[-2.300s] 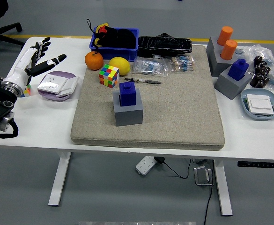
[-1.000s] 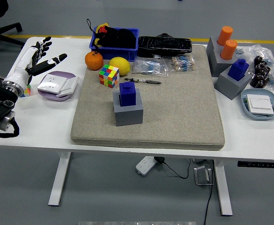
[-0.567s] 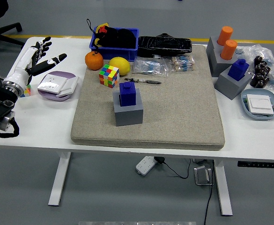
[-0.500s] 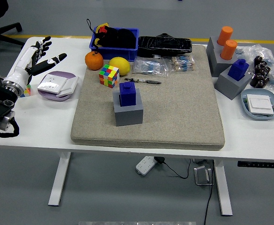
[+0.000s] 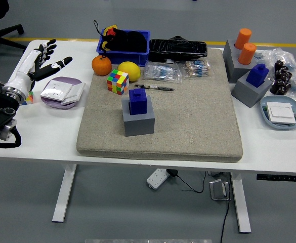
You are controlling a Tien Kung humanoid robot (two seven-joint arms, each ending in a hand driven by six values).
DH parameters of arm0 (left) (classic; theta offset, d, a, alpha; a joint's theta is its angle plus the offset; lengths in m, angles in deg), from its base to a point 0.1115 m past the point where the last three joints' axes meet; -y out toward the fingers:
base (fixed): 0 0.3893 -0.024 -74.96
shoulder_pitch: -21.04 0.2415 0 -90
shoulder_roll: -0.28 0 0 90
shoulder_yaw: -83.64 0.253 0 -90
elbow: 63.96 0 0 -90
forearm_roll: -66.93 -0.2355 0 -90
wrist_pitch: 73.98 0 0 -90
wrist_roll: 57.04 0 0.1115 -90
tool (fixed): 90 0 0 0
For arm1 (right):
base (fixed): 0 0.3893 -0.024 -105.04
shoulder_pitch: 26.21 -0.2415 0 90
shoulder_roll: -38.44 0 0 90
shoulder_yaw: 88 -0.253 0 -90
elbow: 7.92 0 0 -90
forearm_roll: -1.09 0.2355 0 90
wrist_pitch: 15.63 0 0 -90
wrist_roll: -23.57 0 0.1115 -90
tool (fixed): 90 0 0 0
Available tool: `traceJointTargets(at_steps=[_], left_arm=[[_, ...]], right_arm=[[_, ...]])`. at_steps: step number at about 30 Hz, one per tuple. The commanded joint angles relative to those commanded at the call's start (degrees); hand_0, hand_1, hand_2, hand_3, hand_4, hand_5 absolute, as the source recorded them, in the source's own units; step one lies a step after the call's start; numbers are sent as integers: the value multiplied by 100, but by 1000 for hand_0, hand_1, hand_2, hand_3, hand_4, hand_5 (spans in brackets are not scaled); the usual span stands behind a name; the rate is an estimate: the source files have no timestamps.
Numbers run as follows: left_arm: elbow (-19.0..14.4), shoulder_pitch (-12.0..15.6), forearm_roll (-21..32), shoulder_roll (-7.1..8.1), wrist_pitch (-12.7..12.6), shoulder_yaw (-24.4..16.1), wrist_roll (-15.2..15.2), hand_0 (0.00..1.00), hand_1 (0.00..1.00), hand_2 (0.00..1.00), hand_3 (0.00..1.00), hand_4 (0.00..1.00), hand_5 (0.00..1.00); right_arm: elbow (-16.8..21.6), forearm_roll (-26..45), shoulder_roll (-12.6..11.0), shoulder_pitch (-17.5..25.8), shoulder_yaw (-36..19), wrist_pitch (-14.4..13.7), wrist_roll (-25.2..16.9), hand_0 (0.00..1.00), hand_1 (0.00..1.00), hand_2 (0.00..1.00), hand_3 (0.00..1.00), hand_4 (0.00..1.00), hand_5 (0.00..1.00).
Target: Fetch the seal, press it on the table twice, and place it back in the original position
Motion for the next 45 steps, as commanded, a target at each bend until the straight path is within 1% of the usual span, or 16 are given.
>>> traceJointTargets(at_steps=[29,45], left_arm=[[-17,-43,20,6,0,77,-1,948,975,968,974,963,546],[-17,-21,13,-6,3,118,-8,947,973,968,973,960,543]], right_arm=[[-8,38,-21,-13,57,4,10,866,782,737,744,799,566],[-7,52,-30,3,95,-2,11,866,782,737,743,800,568]])
